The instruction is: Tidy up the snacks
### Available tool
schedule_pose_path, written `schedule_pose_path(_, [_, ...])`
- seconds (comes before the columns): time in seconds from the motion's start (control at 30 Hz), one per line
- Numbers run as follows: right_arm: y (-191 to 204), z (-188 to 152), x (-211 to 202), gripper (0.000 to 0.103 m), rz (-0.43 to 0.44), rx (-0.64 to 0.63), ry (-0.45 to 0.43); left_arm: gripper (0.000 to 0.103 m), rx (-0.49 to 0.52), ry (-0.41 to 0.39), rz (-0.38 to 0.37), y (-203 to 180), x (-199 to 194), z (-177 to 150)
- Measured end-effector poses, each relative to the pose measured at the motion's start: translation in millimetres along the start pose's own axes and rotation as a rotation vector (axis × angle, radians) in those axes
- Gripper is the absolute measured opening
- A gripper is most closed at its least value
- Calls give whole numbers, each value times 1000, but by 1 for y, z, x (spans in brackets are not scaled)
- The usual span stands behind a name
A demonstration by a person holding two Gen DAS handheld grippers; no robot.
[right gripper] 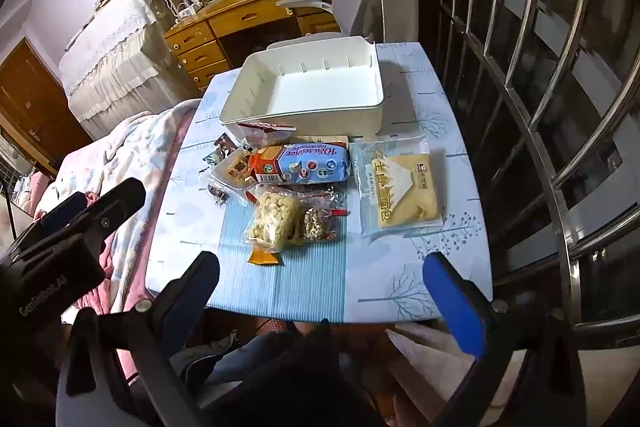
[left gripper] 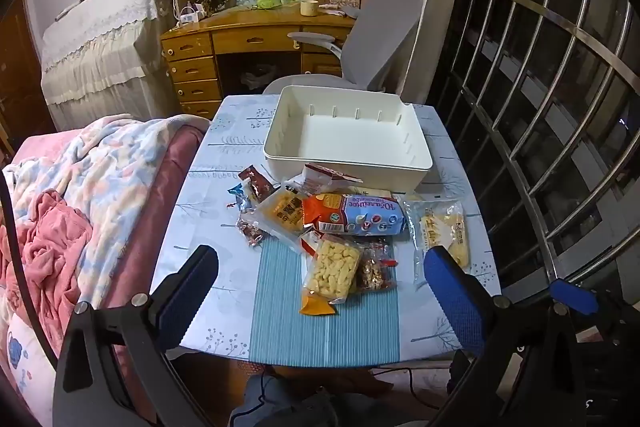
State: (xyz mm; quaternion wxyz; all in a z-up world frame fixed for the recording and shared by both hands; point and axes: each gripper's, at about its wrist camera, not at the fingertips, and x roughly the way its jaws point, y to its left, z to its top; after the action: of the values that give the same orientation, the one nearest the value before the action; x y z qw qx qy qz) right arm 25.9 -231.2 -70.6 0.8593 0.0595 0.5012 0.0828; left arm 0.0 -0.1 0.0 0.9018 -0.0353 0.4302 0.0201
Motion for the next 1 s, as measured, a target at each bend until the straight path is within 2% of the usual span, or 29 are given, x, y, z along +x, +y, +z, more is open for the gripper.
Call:
schedule_pose_path(0.2, [1,-1,-1,102,11,-1,6,102,1,1,-15,-1,1,0])
schedule_pose_path(1.0, [-12,-5,-1,102,24,50,33,102,-32,15,41,7,-6,-3])
